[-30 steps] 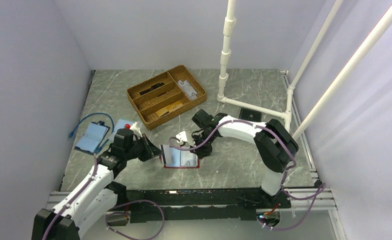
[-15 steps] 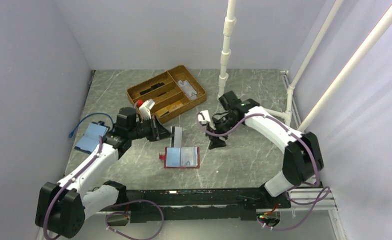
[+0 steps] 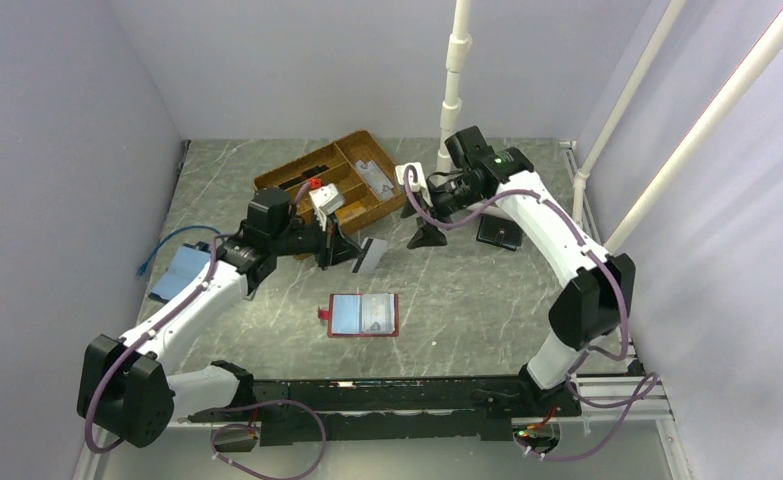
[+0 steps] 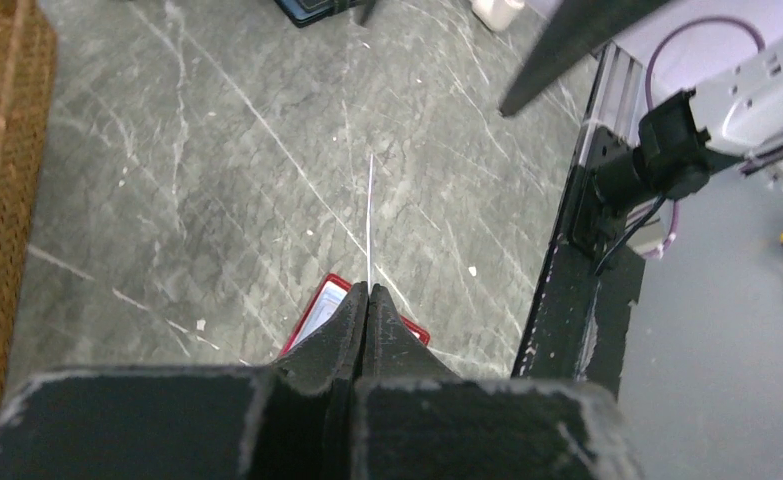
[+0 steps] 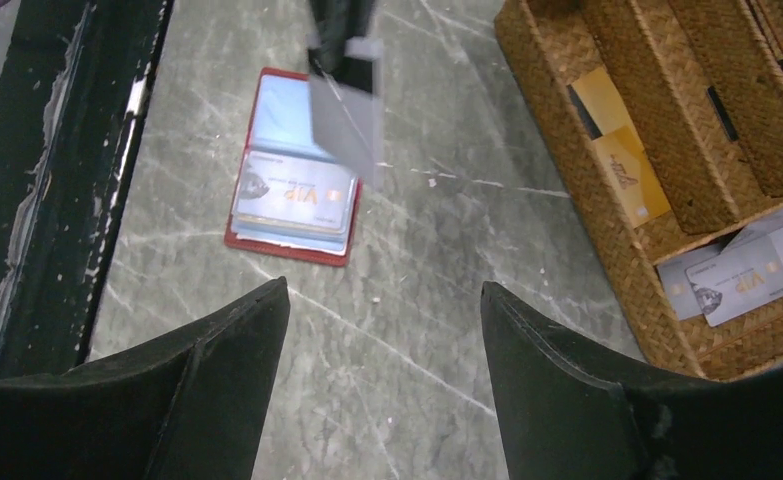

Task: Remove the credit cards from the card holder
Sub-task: Place the credit card in the storage box.

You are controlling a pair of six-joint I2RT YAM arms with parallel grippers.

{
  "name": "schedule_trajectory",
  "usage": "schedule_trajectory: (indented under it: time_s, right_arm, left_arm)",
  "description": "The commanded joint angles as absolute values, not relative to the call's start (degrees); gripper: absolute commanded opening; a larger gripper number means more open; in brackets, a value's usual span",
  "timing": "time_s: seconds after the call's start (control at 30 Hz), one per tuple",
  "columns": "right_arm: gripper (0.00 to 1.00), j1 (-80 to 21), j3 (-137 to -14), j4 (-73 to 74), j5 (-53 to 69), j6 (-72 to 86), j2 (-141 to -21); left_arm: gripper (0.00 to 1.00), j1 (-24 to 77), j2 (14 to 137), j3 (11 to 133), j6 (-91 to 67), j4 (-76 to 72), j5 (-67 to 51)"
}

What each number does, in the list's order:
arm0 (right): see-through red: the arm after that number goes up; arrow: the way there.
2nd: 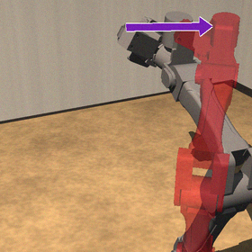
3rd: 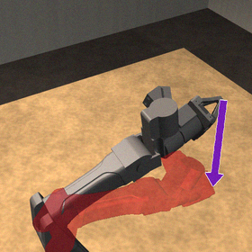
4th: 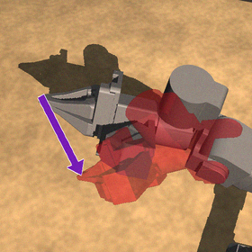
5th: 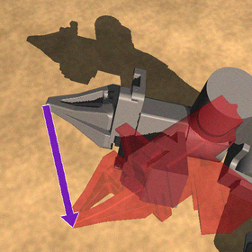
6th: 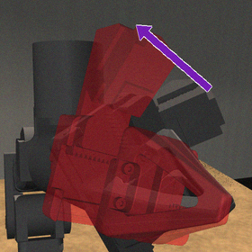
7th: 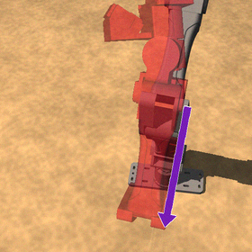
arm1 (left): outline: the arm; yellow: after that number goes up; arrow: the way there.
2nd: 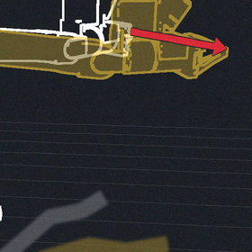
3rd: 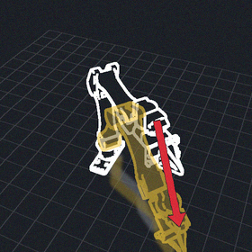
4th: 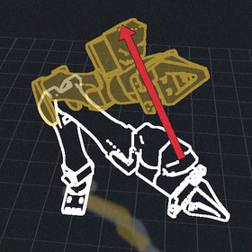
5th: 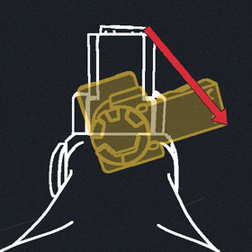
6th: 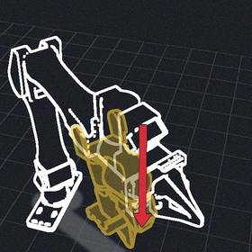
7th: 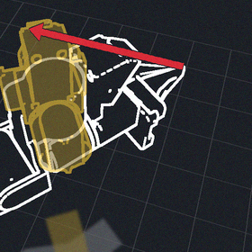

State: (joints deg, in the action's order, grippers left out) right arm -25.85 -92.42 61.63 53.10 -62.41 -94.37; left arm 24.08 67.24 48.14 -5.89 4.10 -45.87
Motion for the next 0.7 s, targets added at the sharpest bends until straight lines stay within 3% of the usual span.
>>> schedule_trajectory:
  time_s: [0.0, 0.13, 0.2, 0.3, 0.37, 0.4, 0.43, 0.47, 0.5, 0.53, 0.6, 0.67]
  right_arm:
    - [0.72, -28.13, -99.08, 62.81, 55.16, -58.91, -98.23]
    - [0.69, -30.82, -101.12, 64.15, 56.08, -57.70, -101.26]
    - [0.62, -31.90, -101.60, 65.31, 57.08, -57.65, -102.33]
    - [0.36, -33.29, -102.26, 66.94, 58.39, -57.92, -103.24]
    - [0.07, -33.64, -102.71, 67.57, 58.95, -57.96, -103.53]
    - [0.00, -33.64, -102.85, 67.66, 59.00, -58.27, -103.61]
    - [0.00, -33.58, -102.77, 67.49, 58.68, -58.39, -103.50]
    - [0.00, -33.47, -102.80, 67.18, 58.00, -58.46, -103.34]
    - [0.00, -33.31, -102.84, 65.91, 56.99, -58.10, -103.17]
    - [0.00, -33.04, -103.06, 64.30, 55.62, -57.36, -103.04]
    - [0.00, -32.21, -103.77, 60.63, 51.09, -55.67, -102.99]
    - [0.00, -31.51, -104.11, 54.64, 44.49, -53.91, -103.11]
  left_arm:
    - [0.00, 25.92, 67.75, 51.63, 2.70, 2.42, -49.29]
    - [0.00, 26.52, 68.26, 52.42, 3.21, 3.00, -49.77]
    - [0.00, 26.63, 68.12, 52.34, 3.21, 2.44, -50.01]
    - [0.00, 26.62, 68.18, 52.70, 3.86, 3.36, -49.66]
    - [0.00, 26.63, 68.29, 52.80, 3.99, 3.83, -49.66]
    - [0.00, 26.63, 68.39, 52.94, 3.64, 3.94, -49.61]
    - [0.01, 26.56, 68.38, 53.06, 2.76, 3.99, -48.78]
    - [0.13, 26.39, 68.34, 53.46, 2.36, 4.72, -47.54]
    - [0.34, 26.02, 68.23, 54.18, 2.13, 6.65, -45.48]
    - [0.48, 25.38, 68.02, 54.89, 1.74, 8.59, -43.01]
    - [0.67, 22.88, 67.28, 56.30, 1.71, 13.19, -39.31]
    - [0.80, 20.31, 66.17, 57.13, 1.93, 17.23, -33.43]
